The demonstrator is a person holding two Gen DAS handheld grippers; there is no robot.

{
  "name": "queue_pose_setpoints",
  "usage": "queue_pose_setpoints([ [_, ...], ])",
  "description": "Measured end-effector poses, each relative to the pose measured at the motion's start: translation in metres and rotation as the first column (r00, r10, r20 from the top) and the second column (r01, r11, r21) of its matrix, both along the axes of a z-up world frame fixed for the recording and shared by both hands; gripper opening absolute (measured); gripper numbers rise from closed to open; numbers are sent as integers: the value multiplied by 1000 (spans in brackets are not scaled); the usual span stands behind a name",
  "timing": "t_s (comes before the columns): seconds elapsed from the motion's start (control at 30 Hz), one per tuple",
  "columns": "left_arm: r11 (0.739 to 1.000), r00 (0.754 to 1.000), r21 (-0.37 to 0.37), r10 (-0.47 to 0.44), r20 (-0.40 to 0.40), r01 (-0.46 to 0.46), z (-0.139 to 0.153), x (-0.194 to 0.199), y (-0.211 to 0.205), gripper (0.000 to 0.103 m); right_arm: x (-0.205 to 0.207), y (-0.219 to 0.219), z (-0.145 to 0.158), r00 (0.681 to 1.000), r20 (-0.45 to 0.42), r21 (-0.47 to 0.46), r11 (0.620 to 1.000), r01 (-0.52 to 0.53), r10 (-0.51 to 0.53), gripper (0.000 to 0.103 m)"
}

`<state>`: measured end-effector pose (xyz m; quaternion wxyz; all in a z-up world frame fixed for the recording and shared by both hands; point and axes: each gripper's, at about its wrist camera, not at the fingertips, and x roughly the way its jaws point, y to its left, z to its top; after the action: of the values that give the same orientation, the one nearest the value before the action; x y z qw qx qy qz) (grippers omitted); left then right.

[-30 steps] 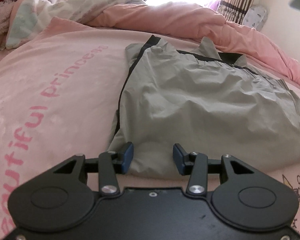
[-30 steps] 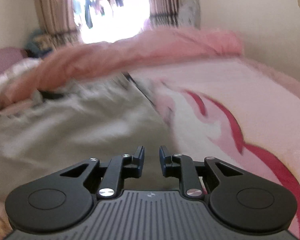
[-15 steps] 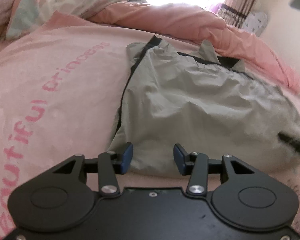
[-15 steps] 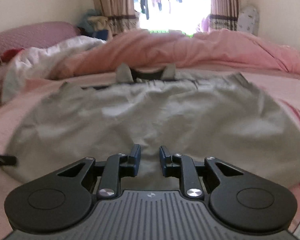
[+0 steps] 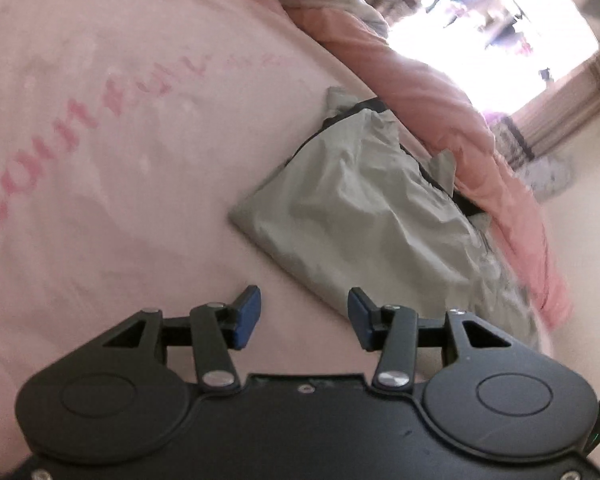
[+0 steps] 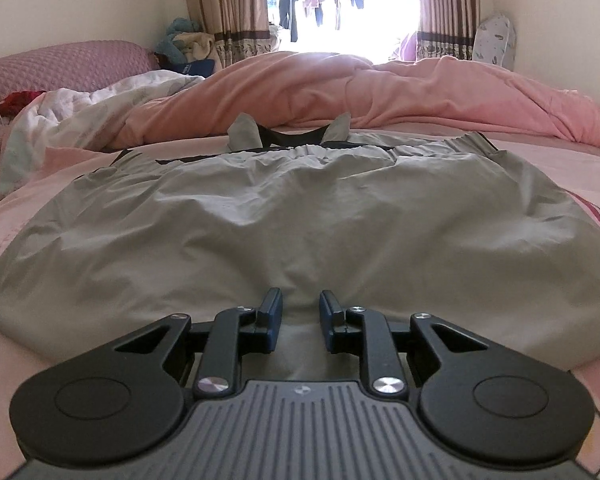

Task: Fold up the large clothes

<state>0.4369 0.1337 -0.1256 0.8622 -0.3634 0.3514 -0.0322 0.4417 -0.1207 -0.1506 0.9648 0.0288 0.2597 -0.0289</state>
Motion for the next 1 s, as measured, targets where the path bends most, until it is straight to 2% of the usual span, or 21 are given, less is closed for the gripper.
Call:
queue_pose_setpoints([
  [0.1, 996, 998, -64, 57, 22, -55, -6, 1, 0, 48, 0, -1, -1, 1000, 1, 11, 1000, -6, 6, 26],
  [0.2, 981, 992, -162, 115, 49, -106, -15, 4, 3, 50, 0, -3, 0, 1000, 2, 22, 1000, -8, 8, 26],
  [0.27, 972, 987, -196, 143, 68, -127, -20, 7, 2, 50, 0, -4, 0, 1000, 3, 29, 1000, -10, 10, 26],
  [0.47, 986, 982, -123, 128, 136, -112, -16, 34, -15, 54, 0, -6, 0, 1000, 5, 43, 999, -13, 12, 26],
  [0.63, 990, 982, -103, 113, 154, -98, -13, 60, -13, 54, 0, -6, 0, 1000, 5, 47, 999, -13, 12, 26],
  [0.7, 990, 985, -112, 104, 139, -89, -12, 63, -10, 49, 0, -6, 0, 1000, 4, 44, 999, -12, 12, 26],
  [0.77, 993, 990, -89, 85, 114, -75, -8, 67, -11, 36, 0, -7, 0, 1000, 5, 44, 999, -12, 12, 26],
  [0.83, 997, 994, -63, 52, 100, -45, -9, 67, -10, 19, 0, -6, 0, 1000, 4, 42, 999, -12, 11, 26],
  [0.93, 998, 994, -62, 16, 107, -9, -8, 66, -6, 10, 0, -6, 0, 1000, 2, 31, 999, -10, 10, 26],
  [1.0, 999, 993, -45, -5, 114, 11, -2, 69, -6, 8, 0, -5, 0, 1000, 1, 29, 1000, -8, 8, 26],
])
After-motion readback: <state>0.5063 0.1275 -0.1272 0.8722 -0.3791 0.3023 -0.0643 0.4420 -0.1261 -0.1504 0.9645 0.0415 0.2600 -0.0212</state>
